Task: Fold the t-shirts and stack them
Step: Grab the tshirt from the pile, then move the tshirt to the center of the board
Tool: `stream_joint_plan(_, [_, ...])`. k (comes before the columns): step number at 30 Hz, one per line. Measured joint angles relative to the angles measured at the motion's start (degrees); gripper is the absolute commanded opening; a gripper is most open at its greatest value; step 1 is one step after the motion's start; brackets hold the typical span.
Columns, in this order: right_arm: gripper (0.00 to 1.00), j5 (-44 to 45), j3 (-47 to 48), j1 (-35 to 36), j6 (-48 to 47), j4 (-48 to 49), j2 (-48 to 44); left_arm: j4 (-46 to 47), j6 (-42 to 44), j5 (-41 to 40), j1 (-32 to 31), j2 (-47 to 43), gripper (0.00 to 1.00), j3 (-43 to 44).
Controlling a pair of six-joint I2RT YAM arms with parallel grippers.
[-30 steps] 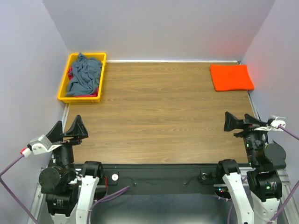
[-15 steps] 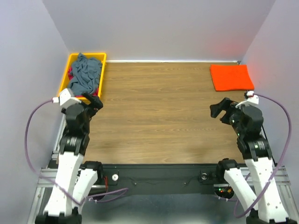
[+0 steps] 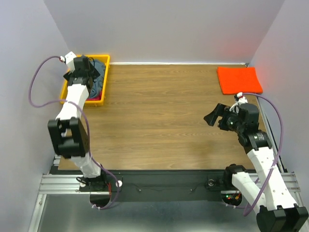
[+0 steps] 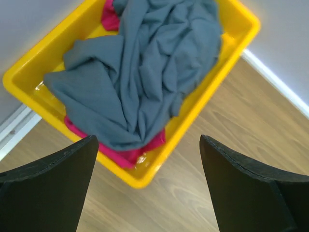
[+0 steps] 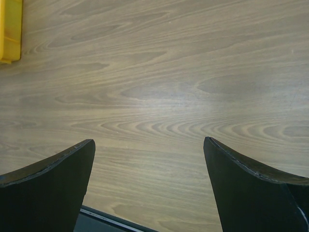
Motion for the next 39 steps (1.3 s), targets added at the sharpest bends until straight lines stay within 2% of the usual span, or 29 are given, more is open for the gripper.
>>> stream_joint_plan(2, [1.00,-0.44,-0.70,0.00,-0.22,-0.02,-0.13,-1.53,1.51,-0.55,1.16,8.17,0.96,6.88])
stream_joint_plan(4, [1.00,-0.63,-0.90,0.00,-0.37,-0.13,-0.20,-2.84,2.62,-0.74,1.62,14.01,0.90,11.19])
stream_joint_plan(9, [1.00,-1.16,-0.92,0.00,-0.59,-0.04,-0.09,-5.03,4.50,-0.55,1.64,24.22,0.73,15.47])
stream_joint_plan(11, [1.00,-1.33,-1.29,0.00,-0.72,0.11,0.02,-6.10,5.16,-0.39,1.62,26.60,0.59,15.47])
stream_joint_plan(12, [1.00,-1.46,-1.68,0.00,-0.76,0.13,0.22,-6.23,5.49,-0.39,1.60,27.28,0.46,15.47])
stream_joint_plan(15, [1.00,-1.66,-2.45,0.00,-0.81,0.02,1.01,-6.19,6.43,-0.39,1.57,28.48,0.20,15.47])
stream_joint_plan(16, [1.00,-1.70,-2.67,0.00,-0.85,-0.02,1.22,-6.14,6.58,-0.59,1.57,28.52,0.01,15.47])
stream_joint_plan(23, [1.00,-2.54,-2.71,0.00,-0.92,-0.07,0.90,-6.10,8.57,-3.04,1.53,26.73,0.00,15.47])
stream_joint_plan(26, [1.00,-2.80,-2.71,0.00,-0.74,-0.07,-0.07,-6.95,9.22,-5.07,0.87,22.71,0.00,15.78])
stream_joint_plan(30, [1.00,-3.10,-2.64,0.00,-0.35,-0.09,-1.20,-7.54,11.15,-8.17,-1.46,15.02,0.00,20.50])
stream_joint_plan(34, [1.00,-3.17,-2.29,0.00,0.11,-0.09,-2.16,-7.08,13.25,-10.54,-8.00,8.11,0.00,26.91])
stream_joint_plan(39, [1.00,-3.17,-0.76,0.00,0.44,-0.11,-4.13,-7.10,15.30,-11.17,-23.15,1.95,0.00,32.54])
